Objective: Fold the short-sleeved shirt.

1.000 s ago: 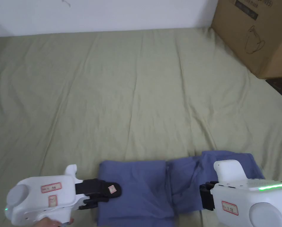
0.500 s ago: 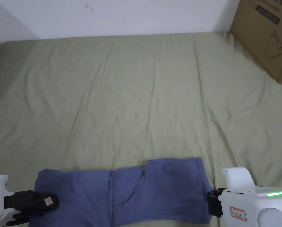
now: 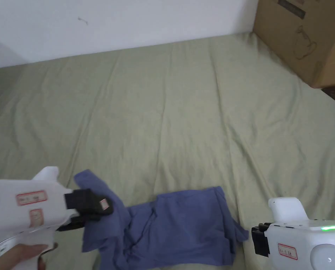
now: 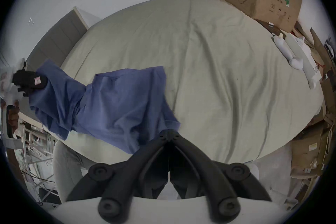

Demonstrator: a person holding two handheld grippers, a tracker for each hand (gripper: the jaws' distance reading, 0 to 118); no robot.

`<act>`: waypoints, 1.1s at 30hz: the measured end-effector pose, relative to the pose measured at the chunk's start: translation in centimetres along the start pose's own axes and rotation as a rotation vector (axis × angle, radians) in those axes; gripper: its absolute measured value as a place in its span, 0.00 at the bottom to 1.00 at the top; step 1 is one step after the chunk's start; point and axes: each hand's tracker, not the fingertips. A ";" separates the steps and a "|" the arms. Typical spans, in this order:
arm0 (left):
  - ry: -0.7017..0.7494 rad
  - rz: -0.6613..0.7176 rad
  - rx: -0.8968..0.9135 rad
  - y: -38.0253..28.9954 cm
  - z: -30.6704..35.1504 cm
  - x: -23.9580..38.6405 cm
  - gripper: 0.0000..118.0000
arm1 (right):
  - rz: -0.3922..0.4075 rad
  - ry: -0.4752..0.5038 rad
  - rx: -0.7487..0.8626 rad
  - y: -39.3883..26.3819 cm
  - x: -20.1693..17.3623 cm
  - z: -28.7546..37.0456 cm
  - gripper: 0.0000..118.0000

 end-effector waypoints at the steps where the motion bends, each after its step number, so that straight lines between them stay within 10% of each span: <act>1: -0.015 -0.043 -0.028 0.2 -1.3 1.7 0.06 | -0.010 -0.001 0.002 -0.1 0.7 0.1 0.00; 8: 0.016 -0.224 -0.244 -0.7 -13.2 9.1 0.11 | -0.016 -0.067 0.016 -0.9 3.4 0.3 0.00; 12: -0.043 -0.355 -0.384 -2.8 -18.4 11.4 0.45 | -0.061 -0.046 0.004 -1.5 4.2 0.3 0.00; 15: -0.061 -0.419 -0.448 -4.4 -18.9 12.3 0.97 | -0.067 -0.053 0.009 -1.7 4.4 0.4 0.00; 16: -0.063 -0.422 -0.417 -4.6 -18.5 12.1 0.98 | -0.058 -0.060 0.011 -1.6 4.3 0.4 0.00; 19: -0.061 -0.389 -0.372 -3.5 -16.6 11.1 0.85 | -0.045 -0.055 0.012 -1.4 4.1 0.2 0.00; 20: -0.086 -0.346 -0.338 -3.0 -15.6 10.2 0.67 | -0.043 -0.048 0.013 -1.2 4.0 0.1 0.00; 22: -0.134 -0.263 -0.281 -2.0 -14.4 8.6 0.00 | -0.040 -0.041 0.015 -1.2 3.6 0.0 0.00; 33: -0.135 -0.199 -0.247 -4.3 -17.7 5.8 0.00 | -0.039 -0.021 0.004 -1.4 2.8 -0.4 0.00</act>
